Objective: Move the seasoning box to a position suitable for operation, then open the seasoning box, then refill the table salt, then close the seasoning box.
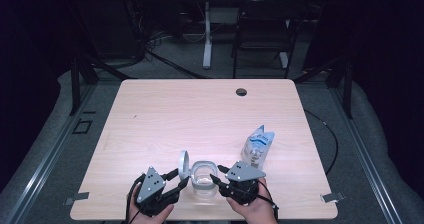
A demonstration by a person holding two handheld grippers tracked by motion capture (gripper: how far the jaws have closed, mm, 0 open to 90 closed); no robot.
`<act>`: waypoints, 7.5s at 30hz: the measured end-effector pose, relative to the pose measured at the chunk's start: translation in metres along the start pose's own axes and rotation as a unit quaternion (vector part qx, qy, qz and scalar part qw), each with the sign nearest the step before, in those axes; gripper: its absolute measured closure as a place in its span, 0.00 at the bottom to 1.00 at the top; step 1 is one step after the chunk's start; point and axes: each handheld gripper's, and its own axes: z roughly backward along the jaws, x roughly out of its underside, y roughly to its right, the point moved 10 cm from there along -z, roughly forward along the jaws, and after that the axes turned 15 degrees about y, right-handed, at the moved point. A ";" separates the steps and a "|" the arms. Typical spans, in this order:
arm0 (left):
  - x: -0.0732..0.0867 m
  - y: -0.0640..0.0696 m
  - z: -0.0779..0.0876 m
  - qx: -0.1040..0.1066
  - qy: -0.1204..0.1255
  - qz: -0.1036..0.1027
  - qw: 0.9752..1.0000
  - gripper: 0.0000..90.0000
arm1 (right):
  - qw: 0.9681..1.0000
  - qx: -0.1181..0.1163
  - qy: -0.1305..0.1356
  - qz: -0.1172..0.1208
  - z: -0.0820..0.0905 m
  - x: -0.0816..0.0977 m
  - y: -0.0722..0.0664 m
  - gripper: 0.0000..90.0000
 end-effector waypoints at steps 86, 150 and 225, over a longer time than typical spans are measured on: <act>0.009 -0.069 0.027 -0.081 -0.007 0.073 0.994 0.49 | 0.997 0.072 0.022 -0.032 0.044 -0.012 0.051 0.55; 0.038 -0.106 0.053 -0.134 -0.025 0.074 0.988 0.51 | 0.987 0.132 -0.024 -0.086 0.049 0.057 0.131 0.42; 0.052 -0.113 0.070 -0.157 -0.039 0.085 0.983 0.51 | 0.984 0.170 -0.037 -0.047 -0.001 0.087 0.142 0.39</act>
